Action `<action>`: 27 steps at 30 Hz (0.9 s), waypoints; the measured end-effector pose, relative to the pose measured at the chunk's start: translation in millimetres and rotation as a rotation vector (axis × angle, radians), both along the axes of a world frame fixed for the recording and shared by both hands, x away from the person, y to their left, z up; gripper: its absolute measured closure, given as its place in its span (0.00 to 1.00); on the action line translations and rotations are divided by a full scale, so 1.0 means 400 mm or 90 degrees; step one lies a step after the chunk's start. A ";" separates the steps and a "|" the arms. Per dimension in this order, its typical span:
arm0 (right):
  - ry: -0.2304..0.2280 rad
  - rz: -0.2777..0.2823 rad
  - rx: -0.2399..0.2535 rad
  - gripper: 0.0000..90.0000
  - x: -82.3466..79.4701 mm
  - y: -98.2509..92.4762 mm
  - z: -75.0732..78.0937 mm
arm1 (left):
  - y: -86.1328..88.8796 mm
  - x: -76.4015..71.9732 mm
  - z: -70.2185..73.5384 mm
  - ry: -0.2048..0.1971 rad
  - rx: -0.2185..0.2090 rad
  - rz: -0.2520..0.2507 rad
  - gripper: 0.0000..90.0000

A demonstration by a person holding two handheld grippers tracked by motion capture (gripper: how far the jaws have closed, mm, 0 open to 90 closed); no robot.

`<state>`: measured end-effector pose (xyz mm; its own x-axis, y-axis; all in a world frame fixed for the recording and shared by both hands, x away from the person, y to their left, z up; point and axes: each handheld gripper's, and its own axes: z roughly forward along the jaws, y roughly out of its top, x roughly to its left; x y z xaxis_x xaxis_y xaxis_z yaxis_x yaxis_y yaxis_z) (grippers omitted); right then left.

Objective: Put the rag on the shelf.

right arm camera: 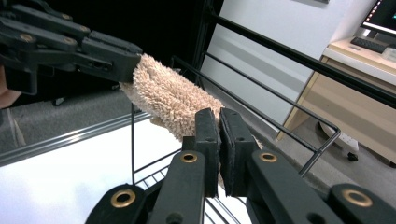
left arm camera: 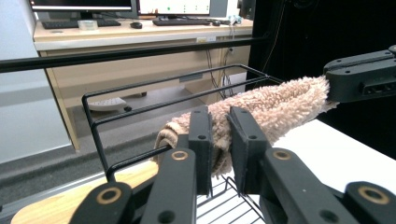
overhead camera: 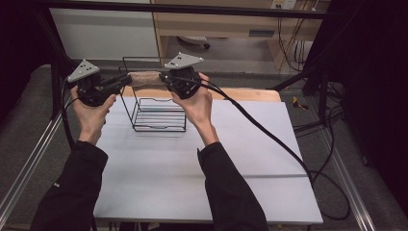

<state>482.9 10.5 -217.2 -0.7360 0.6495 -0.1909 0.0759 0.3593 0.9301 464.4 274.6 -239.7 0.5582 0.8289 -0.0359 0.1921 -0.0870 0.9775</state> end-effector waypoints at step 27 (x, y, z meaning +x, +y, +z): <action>0.035 0.020 -0.010 0.95 -0.004 -0.011 -0.033 | -0.025 0.027 0.000 0.102 0.034 -0.039 1.00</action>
<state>481.1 6.2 -230.5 -0.7658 0.6230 -0.1594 0.1154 0.3770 0.9190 475.0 264.6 -239.6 0.5990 0.7962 -0.0852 0.3371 -0.1542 0.9288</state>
